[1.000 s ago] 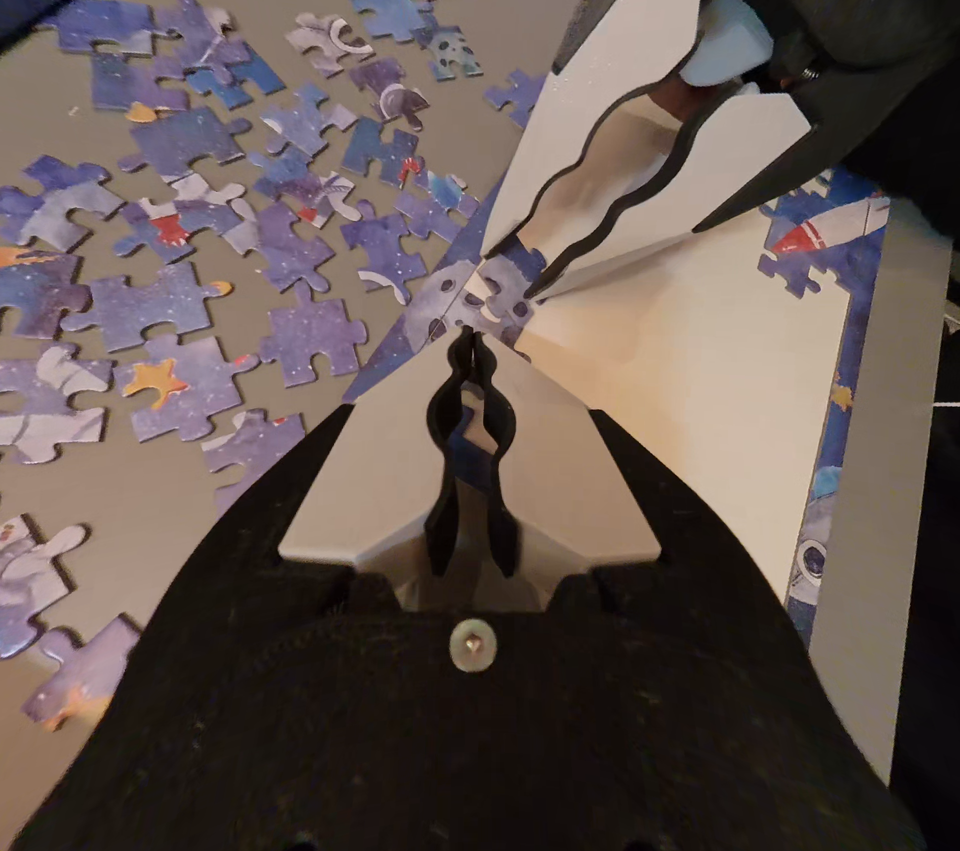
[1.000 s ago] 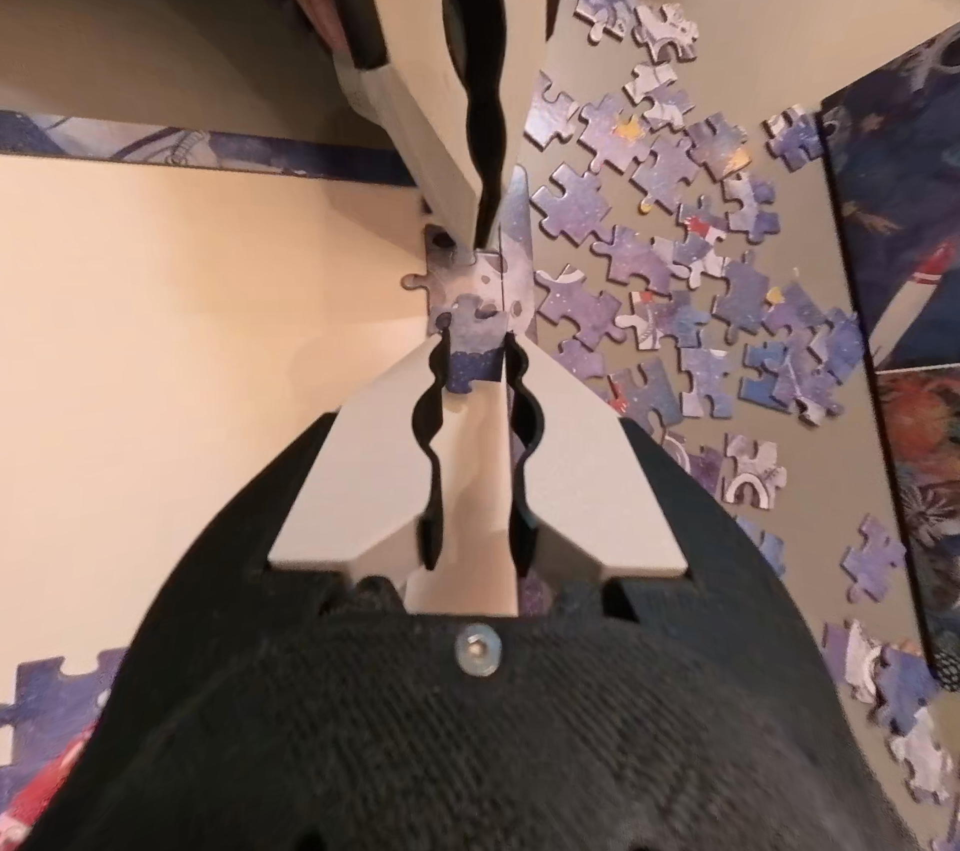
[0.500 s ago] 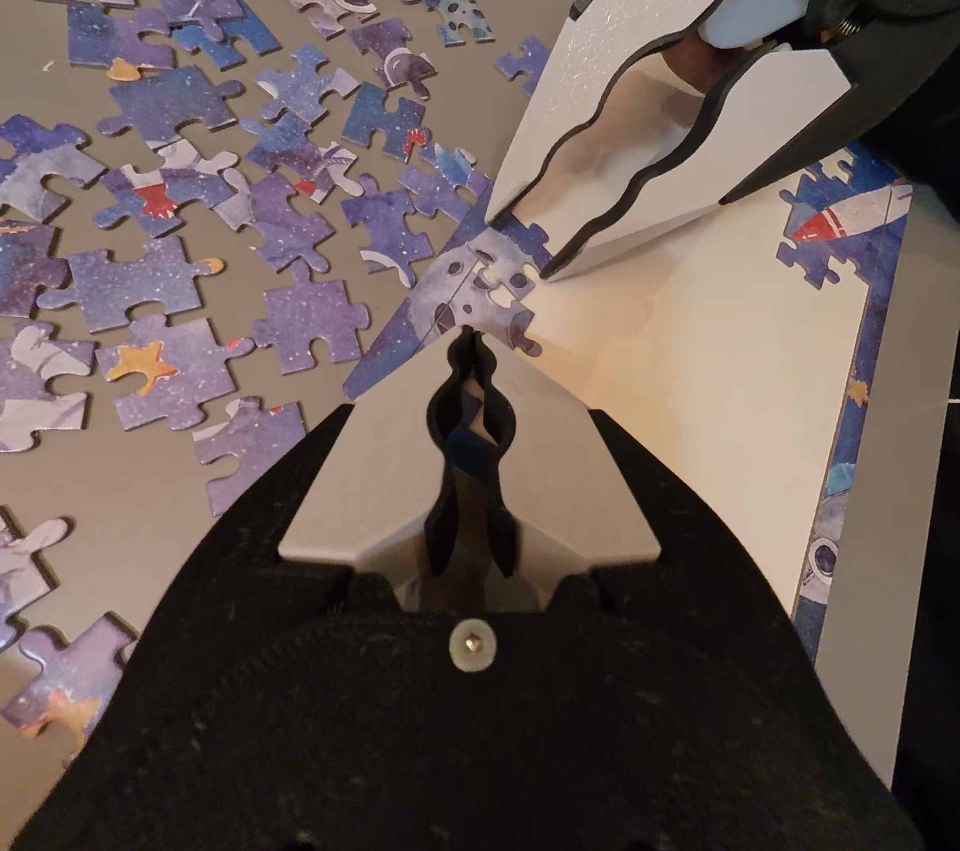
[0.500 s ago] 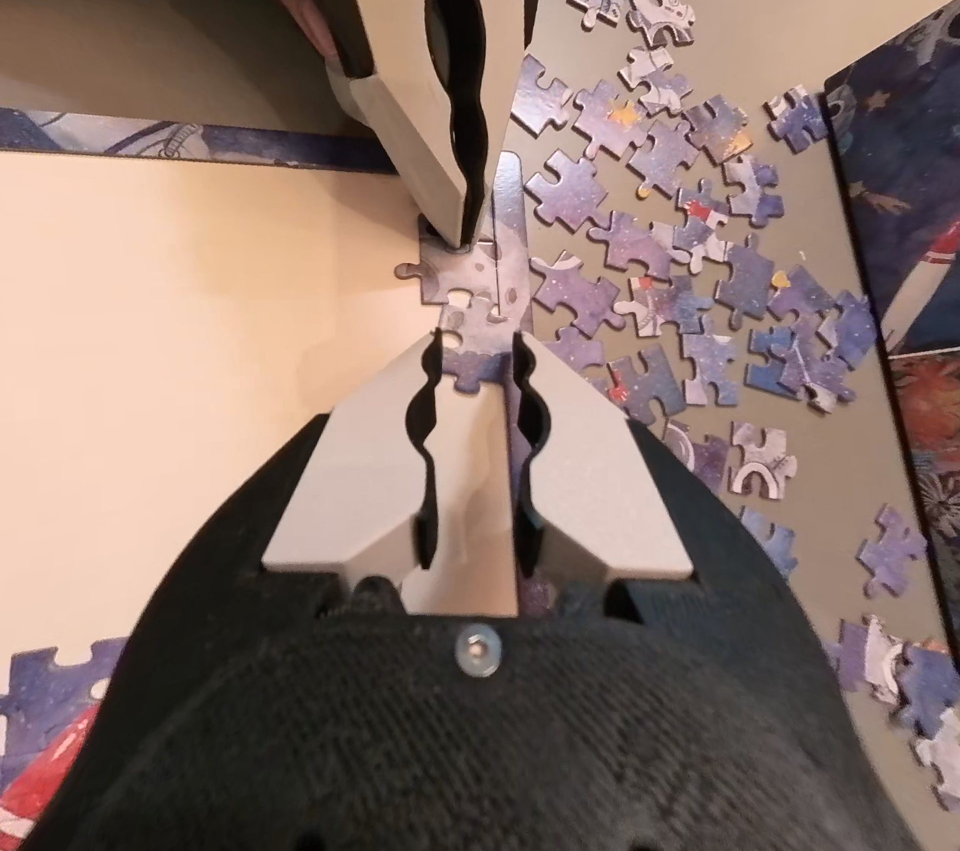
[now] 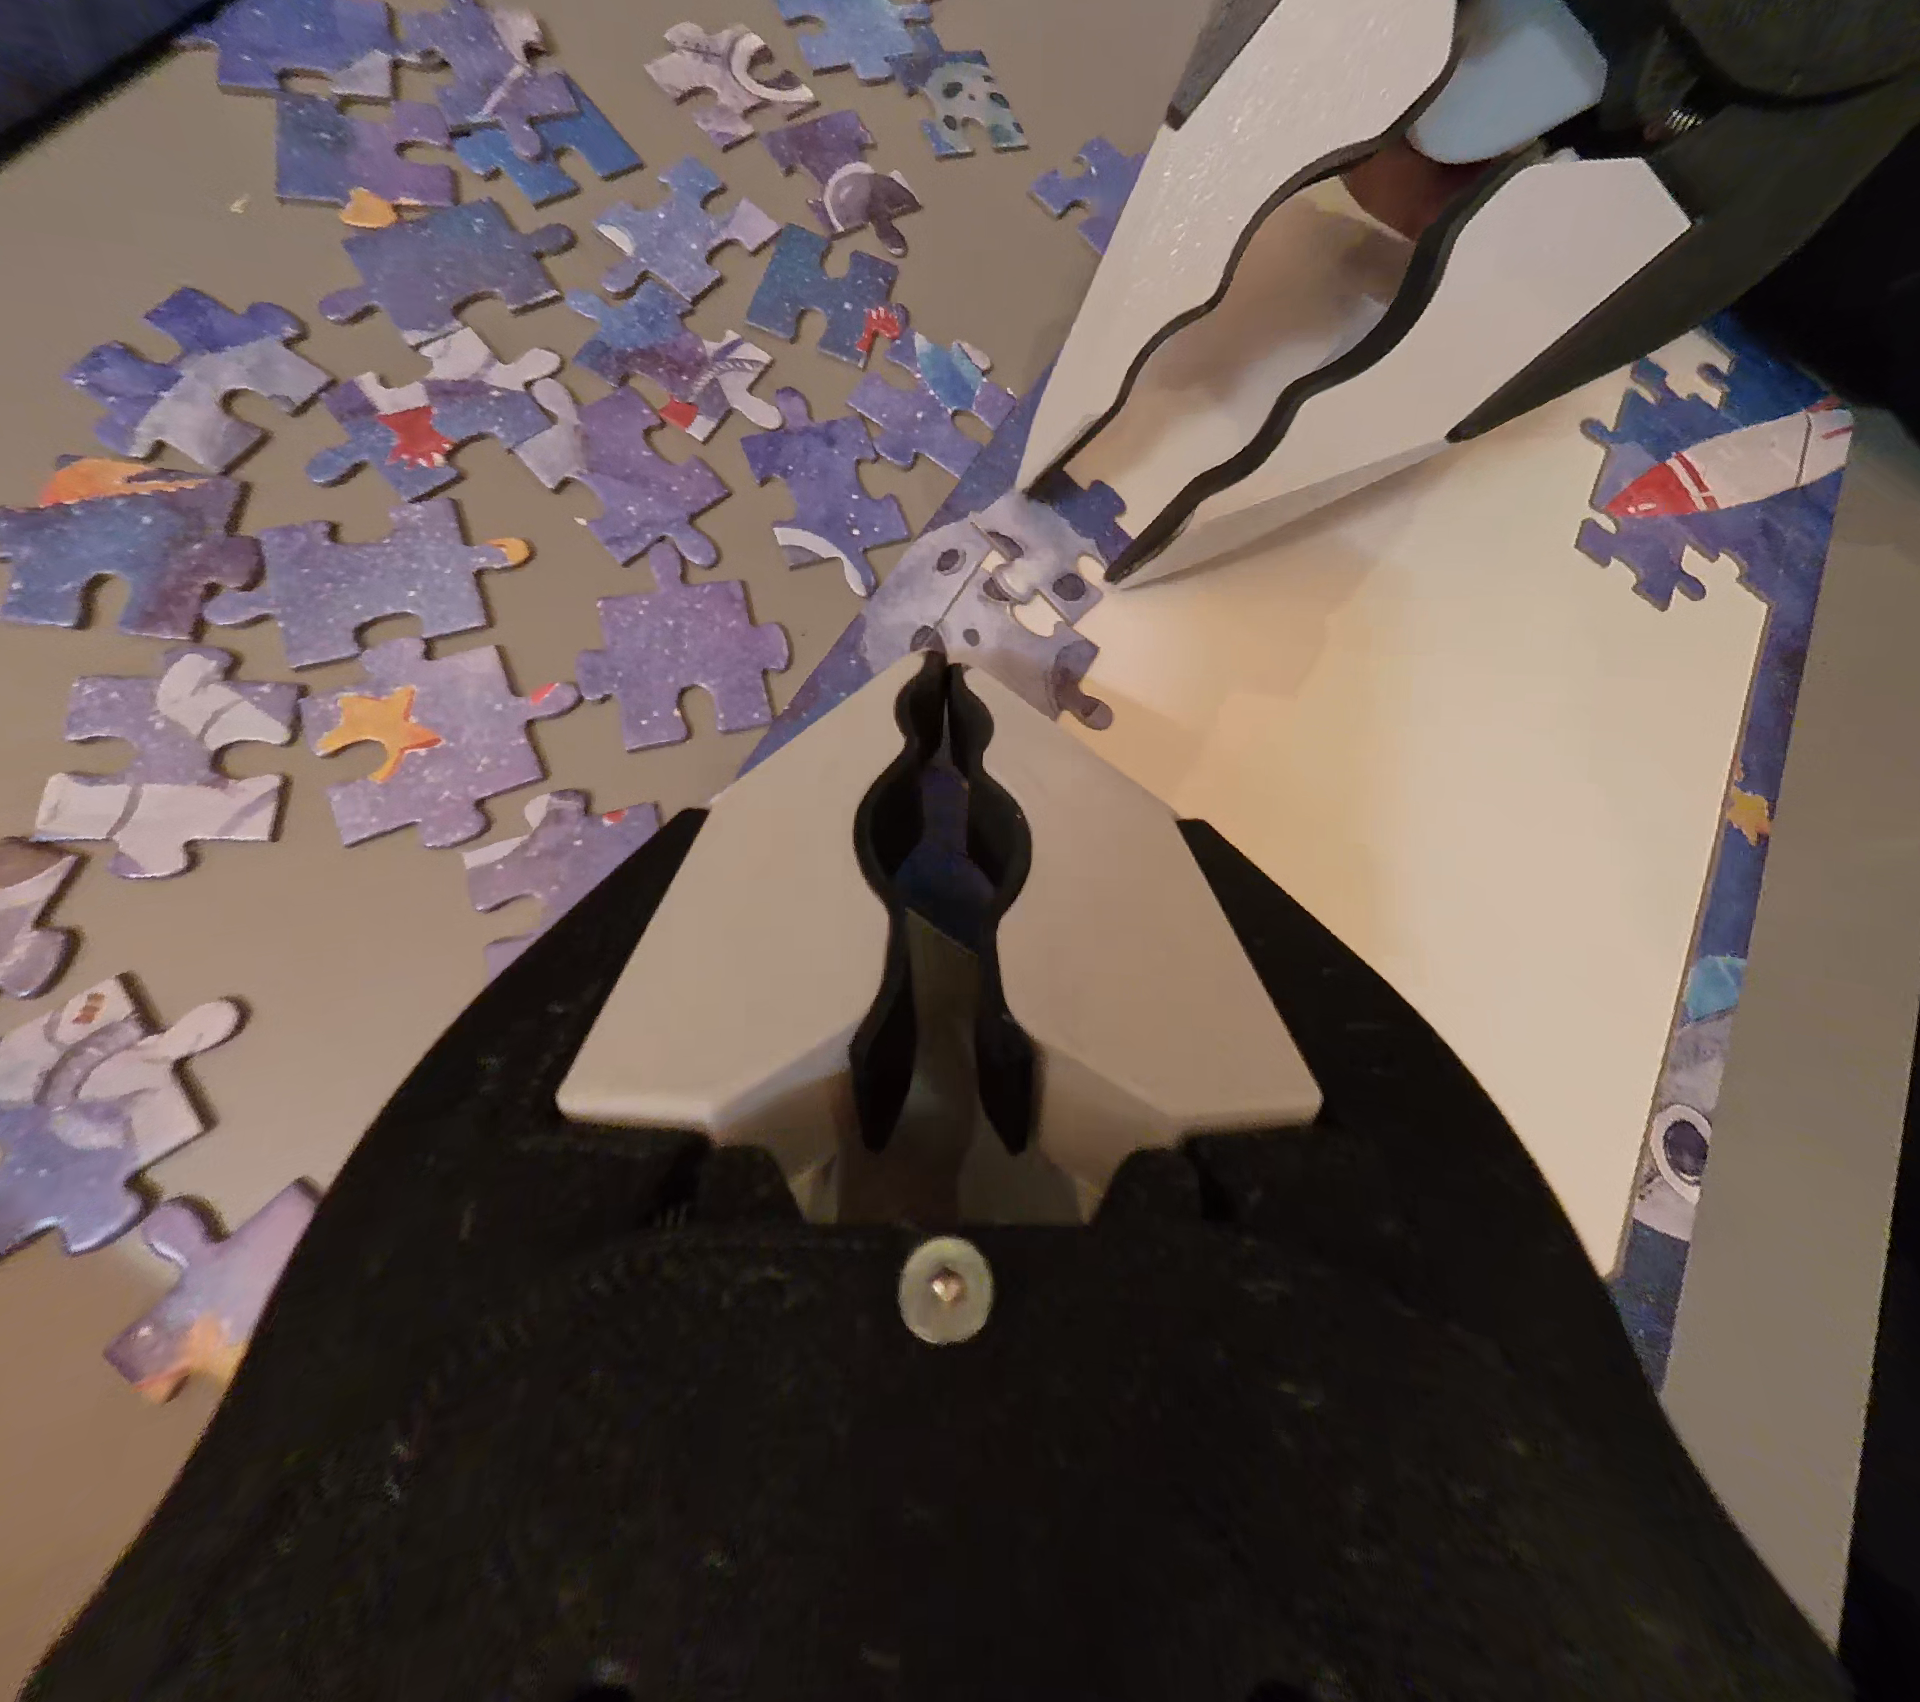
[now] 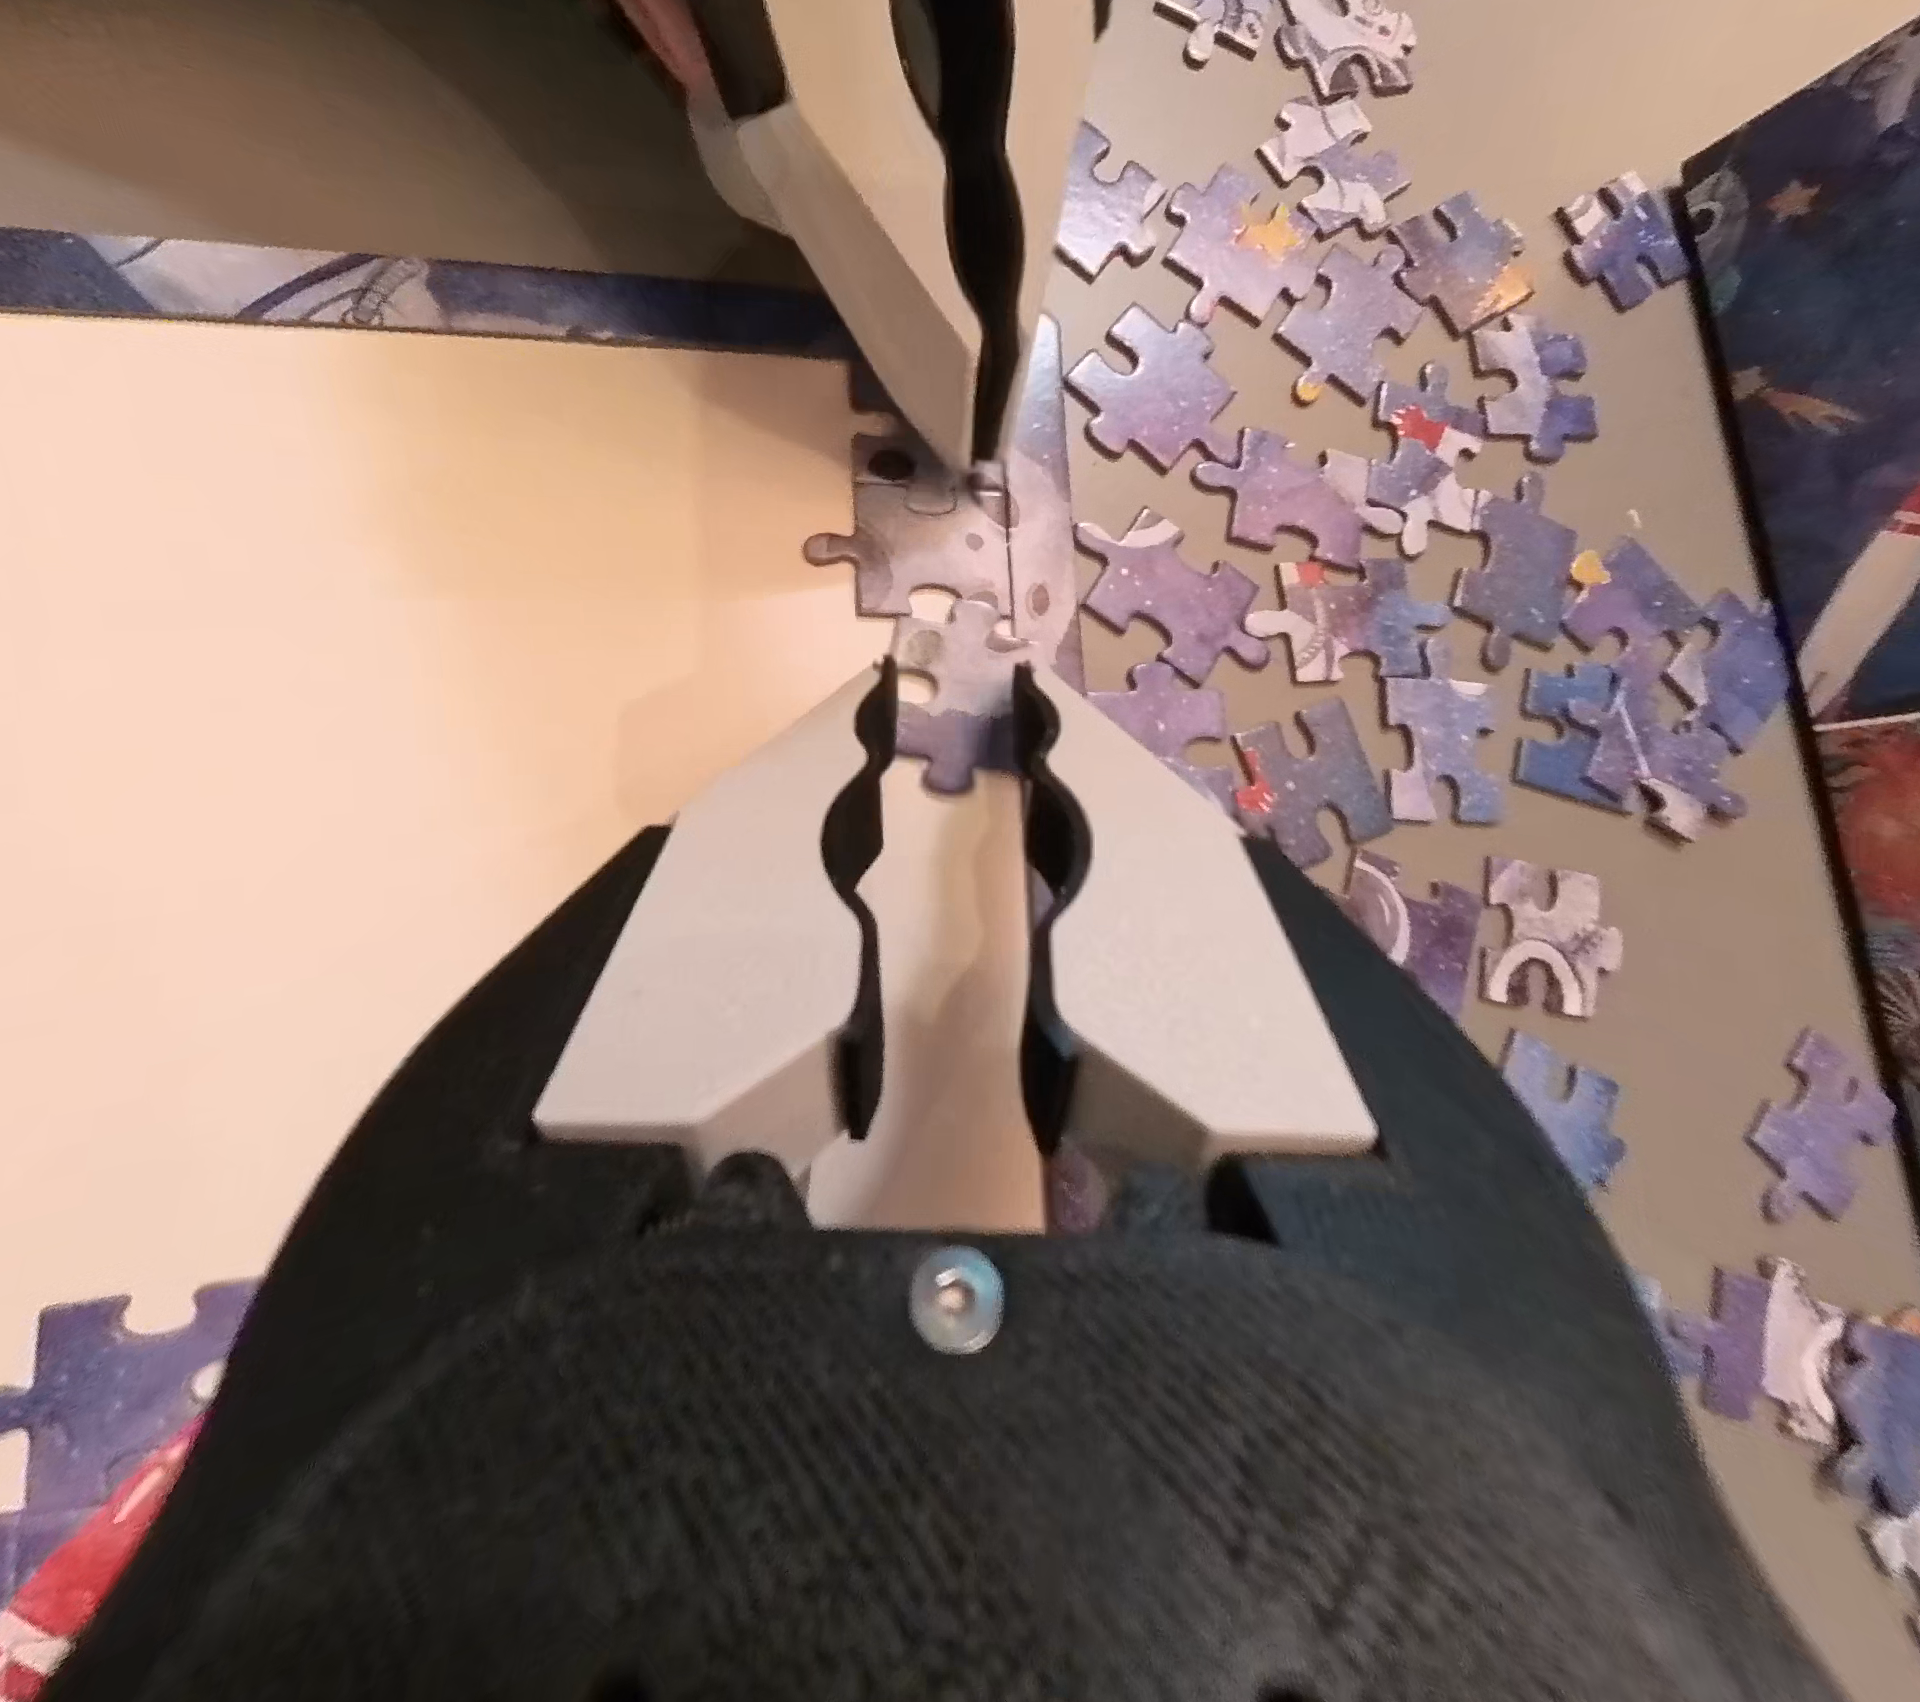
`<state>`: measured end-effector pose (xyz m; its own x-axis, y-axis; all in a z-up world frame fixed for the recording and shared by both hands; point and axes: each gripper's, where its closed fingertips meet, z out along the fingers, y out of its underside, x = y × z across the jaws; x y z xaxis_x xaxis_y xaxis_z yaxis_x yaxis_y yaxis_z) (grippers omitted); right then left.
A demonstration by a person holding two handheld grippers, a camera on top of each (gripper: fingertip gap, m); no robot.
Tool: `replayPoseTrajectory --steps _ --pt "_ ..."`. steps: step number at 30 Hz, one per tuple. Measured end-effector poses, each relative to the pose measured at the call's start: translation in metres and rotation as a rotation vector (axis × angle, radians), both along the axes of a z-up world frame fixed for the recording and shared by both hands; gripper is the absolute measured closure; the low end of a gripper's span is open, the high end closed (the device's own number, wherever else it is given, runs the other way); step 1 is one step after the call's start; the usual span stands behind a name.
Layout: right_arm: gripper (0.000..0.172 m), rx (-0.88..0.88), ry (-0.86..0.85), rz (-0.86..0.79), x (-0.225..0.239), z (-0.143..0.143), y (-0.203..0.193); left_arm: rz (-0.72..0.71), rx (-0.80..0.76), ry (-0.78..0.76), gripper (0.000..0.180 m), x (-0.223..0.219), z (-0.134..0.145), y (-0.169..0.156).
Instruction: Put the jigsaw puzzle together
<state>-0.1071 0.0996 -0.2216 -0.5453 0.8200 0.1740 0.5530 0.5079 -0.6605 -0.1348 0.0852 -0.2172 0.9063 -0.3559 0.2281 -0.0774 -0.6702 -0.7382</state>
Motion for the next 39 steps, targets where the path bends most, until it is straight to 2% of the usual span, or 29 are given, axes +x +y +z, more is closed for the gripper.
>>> replayPoseTrajectory --steps 9,18,24,29,39 --pt "0.148 -0.033 -0.019 -0.027 0.0 -0.002 0.001 0.11 0.065 -0.006 0.18 -0.023 0.01 0.007" --pt "0.155 -0.035 -0.028 -0.003 0.001 -0.003 -0.001 0.105 0.059 0.009 0.18 -0.021 0.007 0.007" --pt "0.142 -0.045 0.011 -0.052 0.002 0.005 0.008 0.123 0.078 0.008 0.18 -0.025 0.01 0.008" --pt "0.139 -0.06 -0.017 -0.052 0.003 -0.003 0.005 0.126 0.082 0.01 0.18 -0.025 0.011 0.009" --pt "0.151 -0.083 -0.035 -0.031 0.004 -0.003 0.002 0.118 0.081 0.01 0.18 -0.024 0.01 0.009"
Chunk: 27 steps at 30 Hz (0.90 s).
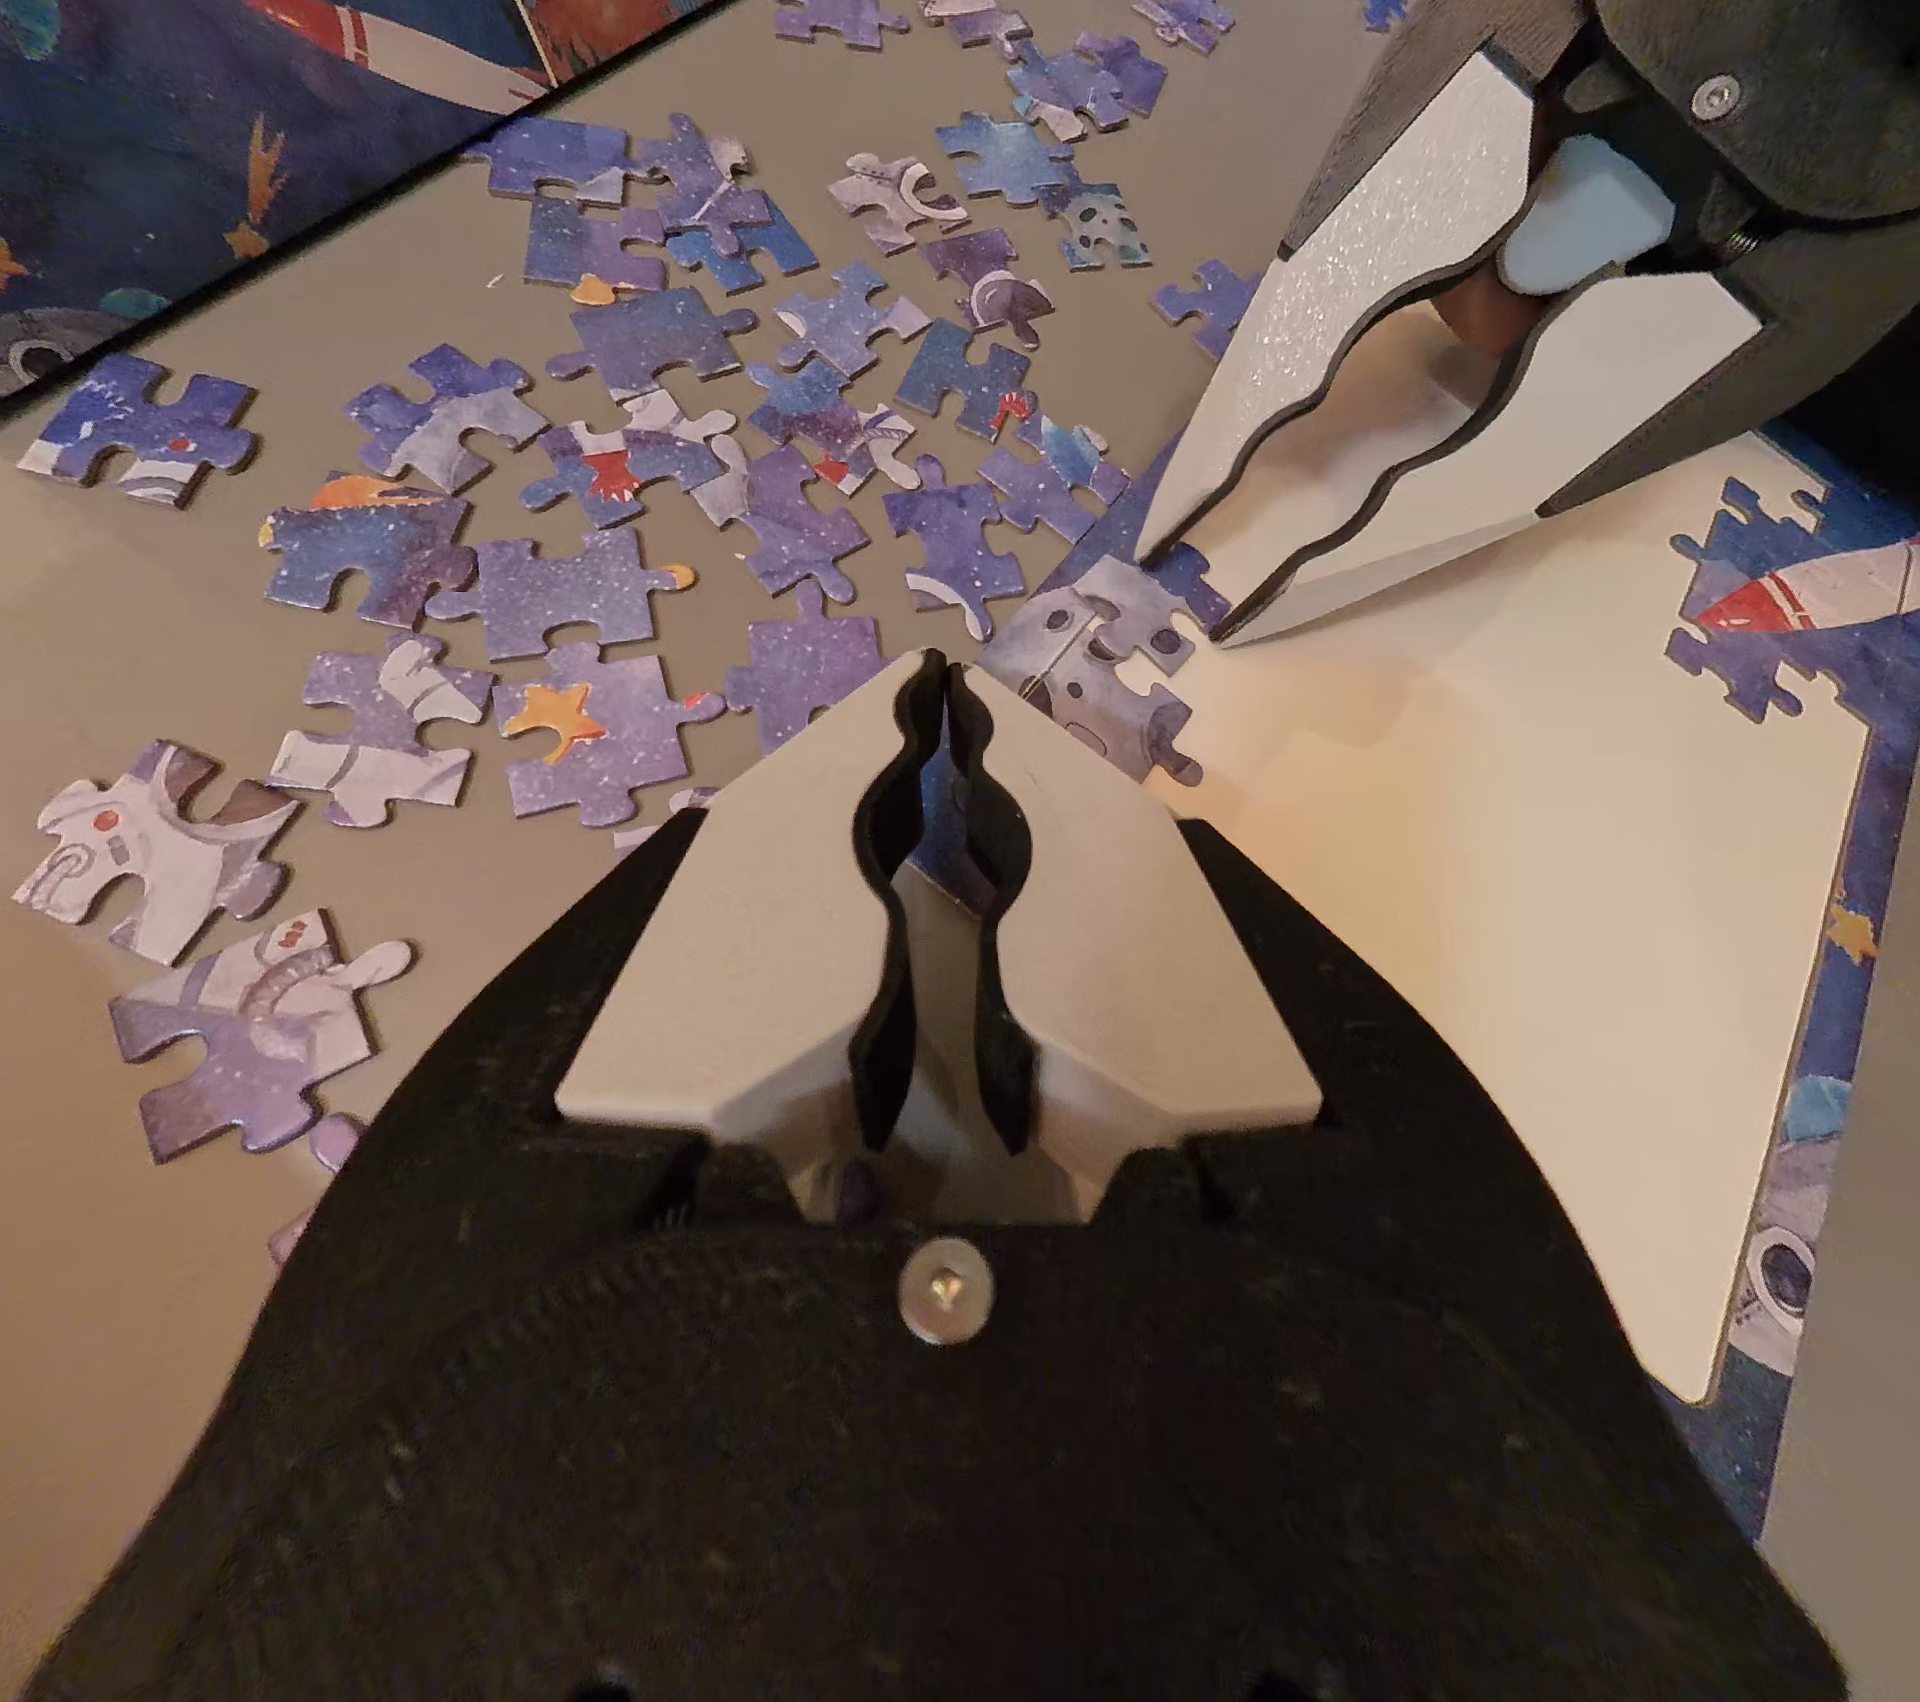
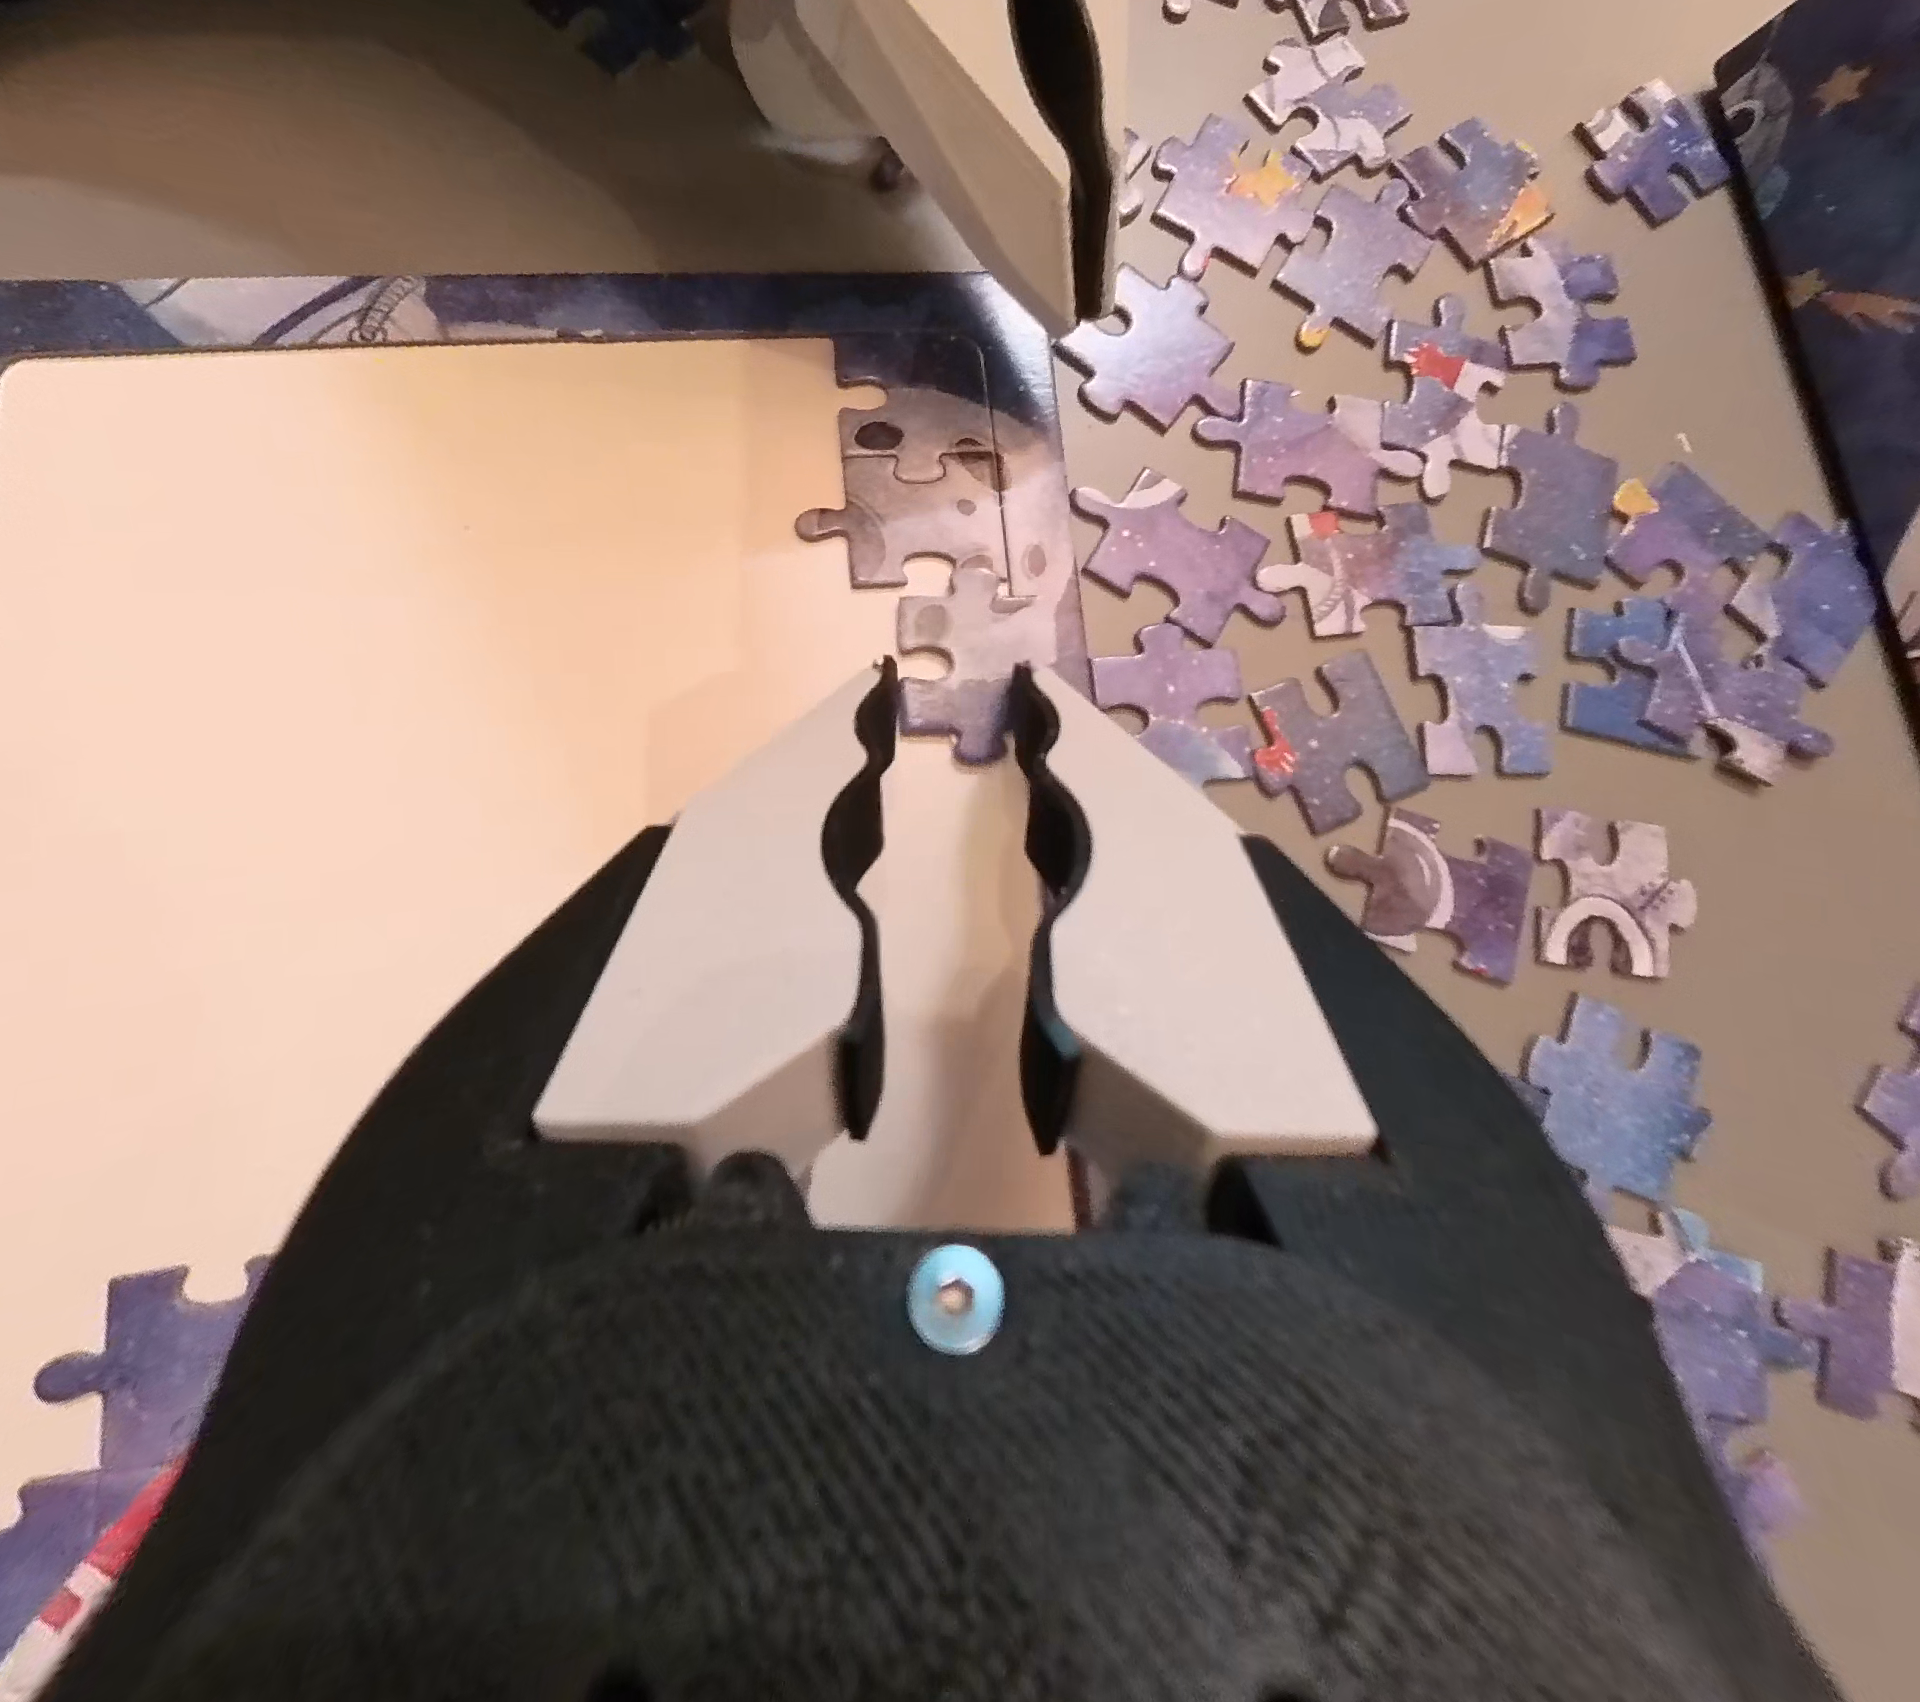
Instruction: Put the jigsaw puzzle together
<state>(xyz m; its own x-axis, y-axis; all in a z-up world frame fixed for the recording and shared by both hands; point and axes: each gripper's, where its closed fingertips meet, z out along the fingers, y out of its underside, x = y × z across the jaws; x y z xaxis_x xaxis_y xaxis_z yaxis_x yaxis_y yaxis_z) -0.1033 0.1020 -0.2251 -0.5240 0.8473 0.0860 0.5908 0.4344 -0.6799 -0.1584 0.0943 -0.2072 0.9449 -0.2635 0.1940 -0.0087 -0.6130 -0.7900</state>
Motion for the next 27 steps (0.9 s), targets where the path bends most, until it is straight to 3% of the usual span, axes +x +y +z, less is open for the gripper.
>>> replayPoseTrajectory --steps 9,16,27 --pt "0.15 -0.048 0.022 0.013 0.001 0.007 -0.004 -0.012 -0.003 -0.002 0.18 0.002 -0.001 -0.001" --pt "0.13 -0.061 0.013 -0.025 -0.004 0.001 -0.003 -0.136 -0.003 -0.005 0.18 0.027 0.0 -0.005" --pt "0.136 -0.053 0.013 -0.017 -0.005 0.0 -0.006 -0.19 -0.068 0.036 0.18 0.038 -0.012 -0.008"
